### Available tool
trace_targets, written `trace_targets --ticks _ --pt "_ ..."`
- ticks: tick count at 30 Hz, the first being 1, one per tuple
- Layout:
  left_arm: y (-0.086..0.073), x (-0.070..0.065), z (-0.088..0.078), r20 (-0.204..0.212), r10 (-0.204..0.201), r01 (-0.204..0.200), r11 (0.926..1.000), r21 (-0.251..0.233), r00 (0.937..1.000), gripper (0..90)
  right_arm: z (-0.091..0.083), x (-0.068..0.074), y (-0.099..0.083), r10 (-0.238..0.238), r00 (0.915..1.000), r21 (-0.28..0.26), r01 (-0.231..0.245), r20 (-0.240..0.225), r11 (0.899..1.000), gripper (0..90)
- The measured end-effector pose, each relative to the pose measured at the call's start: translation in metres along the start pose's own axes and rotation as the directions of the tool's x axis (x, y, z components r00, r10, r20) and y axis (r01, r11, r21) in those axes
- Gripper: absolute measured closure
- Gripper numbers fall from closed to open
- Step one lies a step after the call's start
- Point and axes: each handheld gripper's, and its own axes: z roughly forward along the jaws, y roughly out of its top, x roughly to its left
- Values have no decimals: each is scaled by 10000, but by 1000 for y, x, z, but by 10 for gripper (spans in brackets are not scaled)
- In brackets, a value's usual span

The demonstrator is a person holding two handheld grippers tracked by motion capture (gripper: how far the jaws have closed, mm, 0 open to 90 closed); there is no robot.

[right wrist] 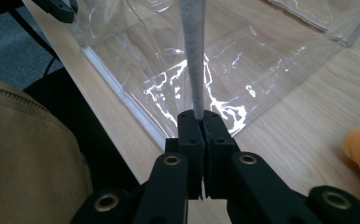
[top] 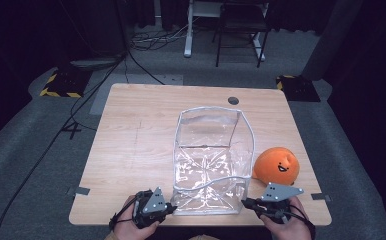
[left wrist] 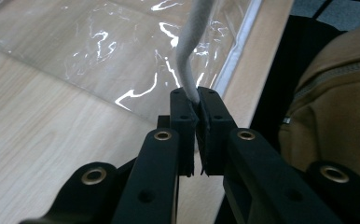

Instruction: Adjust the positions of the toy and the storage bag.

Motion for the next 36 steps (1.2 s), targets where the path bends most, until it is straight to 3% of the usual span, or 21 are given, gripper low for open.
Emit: trace_targets --ticks 3,15,17,21,27,31,36 --pt "2 -7 2 165 116 -116 9999 -7 9998 856 -8 3 -7 77 10000 85 -78 35 9999 877" --pt "1 -13 2 190 160 -160 9999 -45 9997 834 -15 5 -12 181 9997 218 -178 -160 9996 853" --pt "1 -12 1 206 120 -117 9998 -129 9997 830 -18 4 -11 279 9992 188 -274 -284 9994 799" --pt "3 -12 -3 52 172 -171 9995 -249 9998 792 -24 -1 -6 90 10000 417 -88 -39 9991 723" --pt "0 -7 -13 -106 -252 248 9991 -357 9996 656 -33 -6 0 202 9996 890 -182 -214 9959 622" --pt "0 -3 -18 -106 -486 483 9984 -282 9988 632 -41 -8 2 140 9997 932 -158 200 9955 577" --pt "-1 2 -25 -153 -605 599 9975 -362 9980 593 -47 -13 2 269 9989 966 -306 392 9949 561"
